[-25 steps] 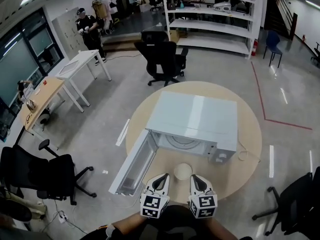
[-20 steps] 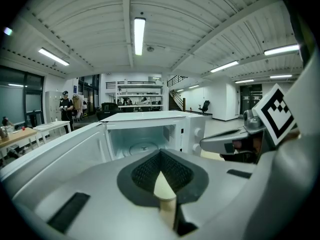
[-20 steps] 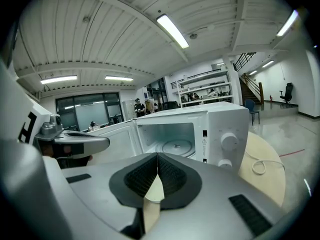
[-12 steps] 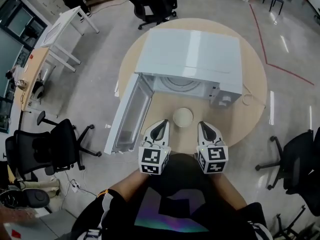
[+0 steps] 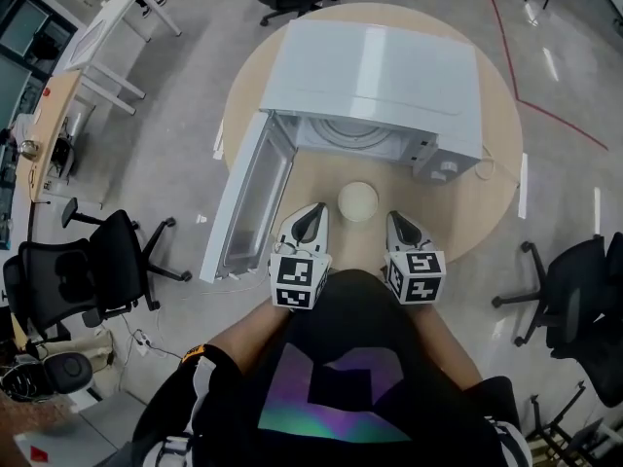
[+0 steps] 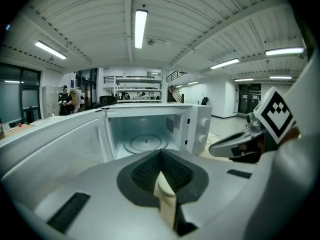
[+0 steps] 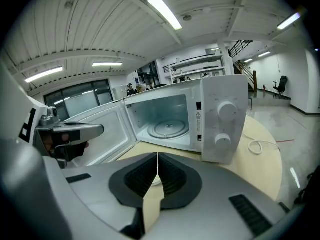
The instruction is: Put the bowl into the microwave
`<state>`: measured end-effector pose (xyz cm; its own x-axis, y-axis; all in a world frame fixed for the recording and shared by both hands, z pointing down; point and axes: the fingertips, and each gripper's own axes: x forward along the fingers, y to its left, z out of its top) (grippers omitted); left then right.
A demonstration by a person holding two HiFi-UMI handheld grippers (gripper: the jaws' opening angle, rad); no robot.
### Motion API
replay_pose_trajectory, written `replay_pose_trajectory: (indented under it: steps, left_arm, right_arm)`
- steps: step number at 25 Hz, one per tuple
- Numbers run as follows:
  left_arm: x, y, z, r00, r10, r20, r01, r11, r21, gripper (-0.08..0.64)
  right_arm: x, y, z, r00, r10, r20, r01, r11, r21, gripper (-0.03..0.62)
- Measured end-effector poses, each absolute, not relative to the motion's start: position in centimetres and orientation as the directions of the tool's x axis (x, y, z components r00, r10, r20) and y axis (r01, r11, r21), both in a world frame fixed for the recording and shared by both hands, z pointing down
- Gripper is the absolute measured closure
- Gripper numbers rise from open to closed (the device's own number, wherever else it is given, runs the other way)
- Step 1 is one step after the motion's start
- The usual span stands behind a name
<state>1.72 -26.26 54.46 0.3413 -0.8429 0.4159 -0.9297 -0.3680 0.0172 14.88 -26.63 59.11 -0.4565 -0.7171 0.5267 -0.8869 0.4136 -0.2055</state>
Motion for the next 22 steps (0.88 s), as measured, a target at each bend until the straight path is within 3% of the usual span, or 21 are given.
replay_pose_trajectory:
  steps: [22]
  left_arm:
    - [-0.3,-30.2,58.1,0.338,-0.810,0.479,-0.935,-0.349,0.070,0.514]
  right_arm:
    - [12.6,-29.9,66.5,-0.523,-0.546,0.654,-0.852,0.329,-0.407,0.574]
